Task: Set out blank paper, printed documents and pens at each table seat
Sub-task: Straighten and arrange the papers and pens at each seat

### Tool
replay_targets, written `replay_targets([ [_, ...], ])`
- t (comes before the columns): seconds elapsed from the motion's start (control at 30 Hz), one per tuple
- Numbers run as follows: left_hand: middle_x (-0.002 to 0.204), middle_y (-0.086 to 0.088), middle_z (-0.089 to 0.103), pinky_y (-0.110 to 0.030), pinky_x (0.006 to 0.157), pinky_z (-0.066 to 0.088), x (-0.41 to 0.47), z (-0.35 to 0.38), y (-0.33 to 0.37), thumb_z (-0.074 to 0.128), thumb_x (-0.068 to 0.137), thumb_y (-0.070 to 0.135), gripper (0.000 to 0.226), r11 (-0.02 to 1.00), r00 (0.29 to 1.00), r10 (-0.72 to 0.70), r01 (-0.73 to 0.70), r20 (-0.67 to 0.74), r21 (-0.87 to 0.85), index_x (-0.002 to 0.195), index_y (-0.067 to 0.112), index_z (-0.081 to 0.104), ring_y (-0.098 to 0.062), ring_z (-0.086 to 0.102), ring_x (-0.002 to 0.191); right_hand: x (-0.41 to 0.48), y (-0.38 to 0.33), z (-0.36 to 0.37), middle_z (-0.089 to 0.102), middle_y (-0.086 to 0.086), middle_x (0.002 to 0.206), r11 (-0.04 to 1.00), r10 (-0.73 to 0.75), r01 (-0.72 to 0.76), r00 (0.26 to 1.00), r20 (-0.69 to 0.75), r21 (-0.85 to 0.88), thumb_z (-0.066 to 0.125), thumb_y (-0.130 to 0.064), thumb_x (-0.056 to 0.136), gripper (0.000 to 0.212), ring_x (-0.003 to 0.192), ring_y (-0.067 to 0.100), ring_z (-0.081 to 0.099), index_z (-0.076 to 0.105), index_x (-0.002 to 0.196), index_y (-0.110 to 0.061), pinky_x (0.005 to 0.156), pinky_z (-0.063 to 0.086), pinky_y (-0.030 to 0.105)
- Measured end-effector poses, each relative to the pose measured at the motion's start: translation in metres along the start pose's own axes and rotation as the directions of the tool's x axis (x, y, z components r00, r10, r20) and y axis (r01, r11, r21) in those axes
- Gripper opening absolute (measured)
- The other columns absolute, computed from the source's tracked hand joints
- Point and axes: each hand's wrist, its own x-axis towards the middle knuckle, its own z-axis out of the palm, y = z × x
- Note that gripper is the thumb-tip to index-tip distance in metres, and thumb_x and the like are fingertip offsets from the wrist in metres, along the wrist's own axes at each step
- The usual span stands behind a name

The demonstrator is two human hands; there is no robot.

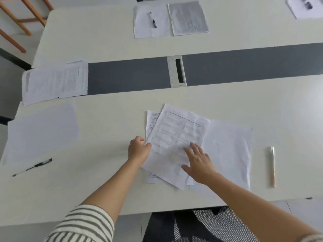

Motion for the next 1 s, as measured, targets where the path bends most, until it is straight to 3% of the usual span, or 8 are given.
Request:
replay_targets([
  [0.1,0.120,-0.009,0.059,-0.026,0.081,0.039,0.014,0.010,0.008,0.066,0.083,0.020,0.044,0.998,0.999,-0.040,0.040,-0.012,-0.057,0.122,0.006,0.054,-0.027,0.057,0.108,0.013,0.007,0.008,-0.013,0.008,0.164,0.994,-0.041,0.046,0.998,0.048,-0.103,0.048,-0.043,0.096,0.074,0.152,0.023,-0.009,0.011,0.155,-0.020,0.121,0.013,0.039],
  [0.3,0.083,-0.009,0.067,-0.025,0.064,0.051,0.022,0.015,0.020,0.077,0.075,0.005,0.015,0.894,0.965,-0.166,0.235,0.205,-0.383,0.076,0.009,0.062,-0.021,0.064,0.070,0.016,0.022,0.015,-0.015,0.006,0.164,0.983,-0.119,0.120,0.993,0.013,-0.142,0.049,-0.044,0.095,0.073,0.151,0.021,-0.012,0.012,0.154,-0.022,0.122,0.008,0.038],
  [0.43,0.081,-0.009,0.069,-0.032,0.071,0.052,0.005,0.014,0.034,0.074,0.073,0.002,0.009,0.932,0.985,0.003,0.061,0.174,-0.358,0.080,0.005,0.069,-0.024,0.066,0.075,0.015,0.027,0.008,-0.009,0.001,0.165,0.987,-0.137,0.139,0.990,0.022,-0.076,0.053,-0.044,0.093,0.072,0.152,0.016,-0.005,0.017,0.153,-0.028,0.121,0.012,0.036],
  [0.53,0.075,-0.008,0.064,-0.037,0.067,0.048,-0.017,-0.005,0.042,0.072,0.064,0.022,0.032,0.934,0.967,0.148,-0.067,0.208,-0.352,0.080,-0.005,0.065,-0.021,0.060,0.069,0.008,0.027,-0.011,0.015,-0.006,0.162,0.974,-0.044,0.075,0.989,-0.143,0.216,0.062,-0.046,0.088,0.075,0.147,0.016,0.025,0.024,0.151,-0.030,0.112,0.030,0.034],
  [0.63,0.072,-0.005,0.067,-0.033,0.066,0.050,-0.044,-0.038,0.049,0.072,0.073,0.019,0.018,0.894,0.937,0.289,-0.191,0.196,-0.404,0.075,0.002,0.068,-0.020,0.063,0.068,0.002,0.027,-0.047,0.041,-0.010,0.147,0.671,0.198,0.024,0.958,-0.210,0.741,0.081,-0.040,0.074,0.090,0.131,0.012,0.045,0.031,0.148,-0.027,0.106,0.041,0.036],
  [0.73,0.080,-0.008,0.077,-0.035,0.072,0.057,-0.068,-0.073,0.050,0.074,0.078,0.009,0.002,0.842,0.918,0.375,-0.280,0.127,-0.462,0.078,0.010,0.075,-0.023,0.073,0.077,-0.001,0.021,-0.091,0.069,-0.001,0.121,0.241,0.052,0.087,0.993,-0.103,0.967,0.088,-0.034,0.058,0.078,0.108,0.014,0.064,0.057,0.128,-0.021,0.092,0.048,0.031],
  [0.87,0.076,0.013,0.075,-0.021,0.068,0.054,-0.074,-0.107,0.038,0.073,0.081,0.013,0.009,0.848,0.922,0.388,-0.353,0.007,-0.395,0.085,0.021,0.073,-0.004,0.070,0.073,-0.007,-0.009,-0.135,0.077,0.008,0.102,0.223,-0.051,0.237,0.971,-0.231,0.946,0.073,0.002,0.079,0.024,0.098,0.020,0.072,0.072,0.102,-0.004,0.087,0.053,0.028],
  [1.0,0.091,0.016,0.074,-0.014,0.075,0.053,-0.075,-0.129,0.025,0.073,0.082,0.006,0.025,0.821,0.910,0.403,-0.406,-0.095,-0.401,0.089,0.030,0.070,0.001,0.070,0.087,-0.015,-0.034,-0.142,0.078,0.003,0.094,0.271,-0.079,0.353,0.935,-0.345,0.896,0.070,0.007,0.080,0.019,0.090,0.019,0.074,0.074,0.092,-0.007,0.082,0.059,0.026],
])
